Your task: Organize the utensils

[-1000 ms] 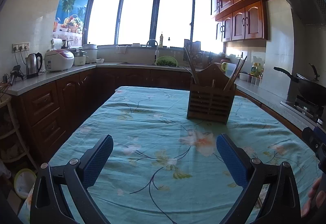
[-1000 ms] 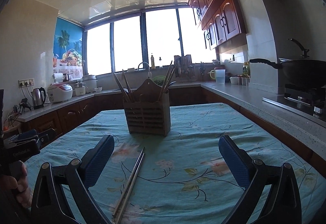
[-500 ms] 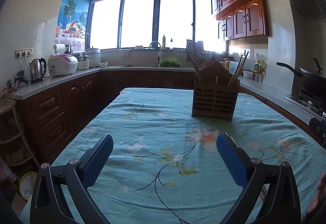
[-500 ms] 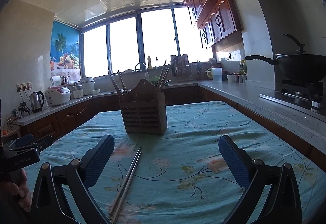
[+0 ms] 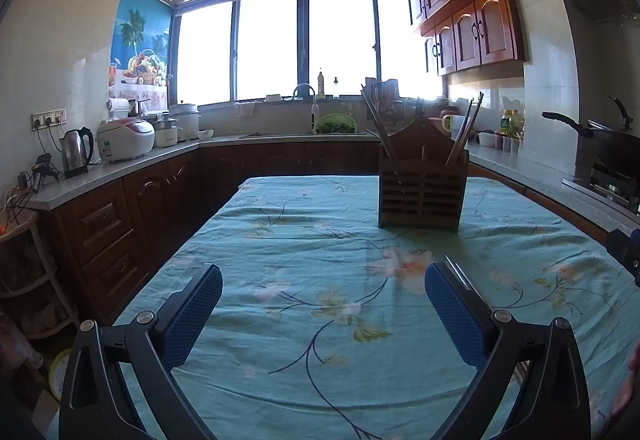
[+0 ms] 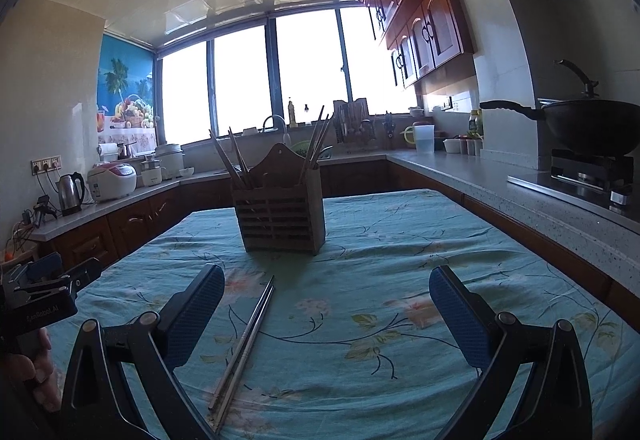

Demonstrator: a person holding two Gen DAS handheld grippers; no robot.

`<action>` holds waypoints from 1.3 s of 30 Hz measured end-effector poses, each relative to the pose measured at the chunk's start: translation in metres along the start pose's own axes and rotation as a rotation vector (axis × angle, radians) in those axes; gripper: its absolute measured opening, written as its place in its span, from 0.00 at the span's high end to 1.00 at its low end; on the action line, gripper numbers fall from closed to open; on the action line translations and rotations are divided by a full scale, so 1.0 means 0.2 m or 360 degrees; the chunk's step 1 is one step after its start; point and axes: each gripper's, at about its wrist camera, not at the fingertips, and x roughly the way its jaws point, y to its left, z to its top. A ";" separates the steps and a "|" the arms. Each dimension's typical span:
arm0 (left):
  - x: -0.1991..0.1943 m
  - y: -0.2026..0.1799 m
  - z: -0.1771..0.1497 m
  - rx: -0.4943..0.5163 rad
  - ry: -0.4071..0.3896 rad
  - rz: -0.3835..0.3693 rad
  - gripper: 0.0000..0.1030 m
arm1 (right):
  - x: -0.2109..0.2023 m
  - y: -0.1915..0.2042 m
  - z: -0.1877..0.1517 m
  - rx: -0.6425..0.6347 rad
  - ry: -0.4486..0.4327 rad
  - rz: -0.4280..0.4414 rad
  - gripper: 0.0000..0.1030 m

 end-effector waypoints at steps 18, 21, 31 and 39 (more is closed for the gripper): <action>0.00 -0.02 -0.01 0.0045 -0.0003 0.0008 0.01 | -0.01 0.03 0.00 -0.0030 -0.0020 0.0009 0.00; 0.00 -0.02 -0.01 0.0050 -0.0005 0.0010 0.01 | -0.01 0.04 0.00 -0.0033 -0.0015 0.0008 0.00; 0.00 -0.04 -0.01 0.0064 0.0000 0.0017 0.01 | -0.01 0.05 0.00 -0.0031 -0.0021 0.0019 0.00; -0.01 -0.05 -0.01 0.0071 -0.0008 0.0031 0.01 | -0.01 0.06 0.01 -0.0033 -0.0029 0.0034 0.00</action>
